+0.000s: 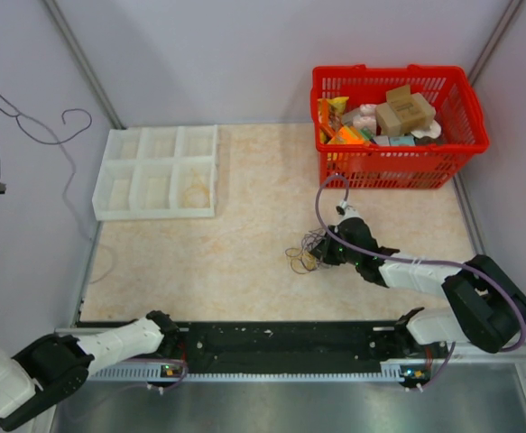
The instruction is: Untangle the cables
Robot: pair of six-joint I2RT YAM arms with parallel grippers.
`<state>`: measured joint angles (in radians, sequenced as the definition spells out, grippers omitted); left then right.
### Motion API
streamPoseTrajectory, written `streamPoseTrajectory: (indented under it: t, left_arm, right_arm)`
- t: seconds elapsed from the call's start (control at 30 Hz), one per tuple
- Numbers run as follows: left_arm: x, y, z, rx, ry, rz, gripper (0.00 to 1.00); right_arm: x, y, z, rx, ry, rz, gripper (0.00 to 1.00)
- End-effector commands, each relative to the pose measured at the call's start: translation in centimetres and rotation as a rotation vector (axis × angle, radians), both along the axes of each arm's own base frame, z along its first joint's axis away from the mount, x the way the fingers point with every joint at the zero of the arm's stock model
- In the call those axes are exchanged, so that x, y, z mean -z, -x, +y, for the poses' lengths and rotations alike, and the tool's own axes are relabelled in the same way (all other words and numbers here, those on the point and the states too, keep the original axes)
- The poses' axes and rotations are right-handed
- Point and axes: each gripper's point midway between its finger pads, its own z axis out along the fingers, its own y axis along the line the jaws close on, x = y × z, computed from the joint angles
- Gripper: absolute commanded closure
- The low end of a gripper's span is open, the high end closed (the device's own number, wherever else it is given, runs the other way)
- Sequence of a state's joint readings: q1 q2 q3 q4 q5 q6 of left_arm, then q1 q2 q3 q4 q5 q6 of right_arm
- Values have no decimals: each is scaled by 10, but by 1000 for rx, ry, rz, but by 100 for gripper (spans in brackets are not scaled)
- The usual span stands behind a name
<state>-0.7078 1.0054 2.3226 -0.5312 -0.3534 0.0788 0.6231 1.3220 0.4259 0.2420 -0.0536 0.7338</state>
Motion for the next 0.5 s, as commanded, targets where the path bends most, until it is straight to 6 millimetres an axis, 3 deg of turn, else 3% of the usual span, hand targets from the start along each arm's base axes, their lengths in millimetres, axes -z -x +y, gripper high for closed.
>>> streamPoseTrajectory:
  t: [0.0,0.2,0.27,0.4,0.47]
  left_arm:
    - [9,-16,-24,52,-29,43,100]
    - [52,-66,-89,186,-93,228,100]
    - [61,-74,-105,230,-108,261,100]
    - [71,-88,-120,244,-127,309,100]
    - [78,-94,-119,221,-129,333,100]
  right_arm:
    - [-12,-7,-1,-6,-6,-47,100]
    - [-36,-5,-1,-62,15,-100,100]
    - [-50,-6,-6,-61,37,-138,100]
    - [-65,-10,-16,-58,96,-186,99]
    - [-59,-11,-33,-16,176,-167,100]
